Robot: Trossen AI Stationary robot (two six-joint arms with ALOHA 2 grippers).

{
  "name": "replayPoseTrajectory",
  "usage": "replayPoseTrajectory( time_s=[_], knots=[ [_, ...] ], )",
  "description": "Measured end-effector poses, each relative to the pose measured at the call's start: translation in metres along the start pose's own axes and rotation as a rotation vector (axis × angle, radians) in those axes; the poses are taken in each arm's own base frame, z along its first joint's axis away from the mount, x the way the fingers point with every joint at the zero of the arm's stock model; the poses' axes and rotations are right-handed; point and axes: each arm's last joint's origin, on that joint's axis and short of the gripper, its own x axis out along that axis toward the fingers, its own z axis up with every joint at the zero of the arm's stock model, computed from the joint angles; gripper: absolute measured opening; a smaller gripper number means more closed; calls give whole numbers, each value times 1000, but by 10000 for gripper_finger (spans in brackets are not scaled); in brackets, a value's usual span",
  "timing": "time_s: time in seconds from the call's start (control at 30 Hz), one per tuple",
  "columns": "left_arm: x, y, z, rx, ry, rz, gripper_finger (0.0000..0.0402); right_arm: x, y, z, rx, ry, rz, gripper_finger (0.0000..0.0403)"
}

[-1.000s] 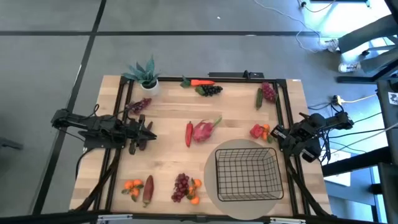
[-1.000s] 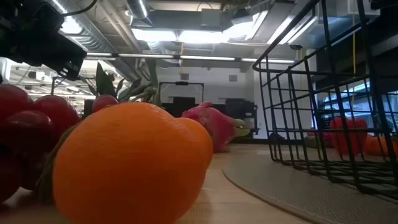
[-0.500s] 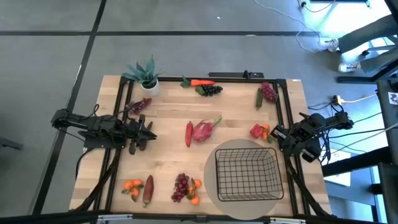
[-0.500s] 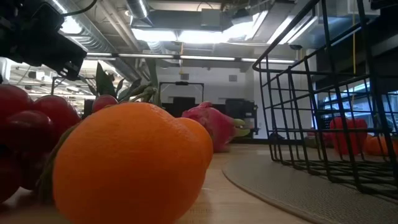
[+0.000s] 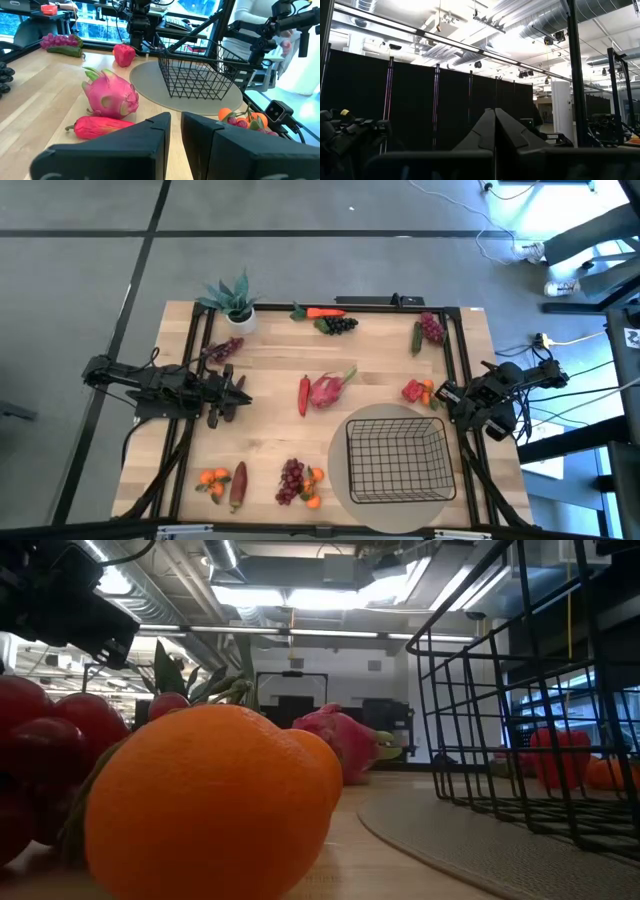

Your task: Build produce basket

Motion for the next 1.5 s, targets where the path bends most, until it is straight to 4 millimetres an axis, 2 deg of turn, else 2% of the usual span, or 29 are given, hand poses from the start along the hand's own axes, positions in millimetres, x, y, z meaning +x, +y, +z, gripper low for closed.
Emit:
replayPoseTrajectory(
  time_s=[0.77, 0.93, 1.1, 1.23, 1.37, 1.5],
  knots=[
    [0, 0, 0, 0, 0, 0, 37, 0, -1, 0, 54, -8, -20, 0],
    [0, 0, 0, 0, 0, 0, 37, 0, -4, 1, 44, -43, -124, 0],
    [0, 0, 0, 0, 0, 0, 37, -1, -8, 0, -63, -49, -265, 0],
    [0, 0, 0, 0, 0, 0, 37, -3, -14, -7, -140, 18, -407, 0],
    [0, 0, 0, 0, 0, 0, 37, -7, -21, -18, -111, 102, -601, 0],
    [0, 0, 0, 0, 0, 0, 37, -10, -24, -25, -90, 174, -697, 0]
  ],
)
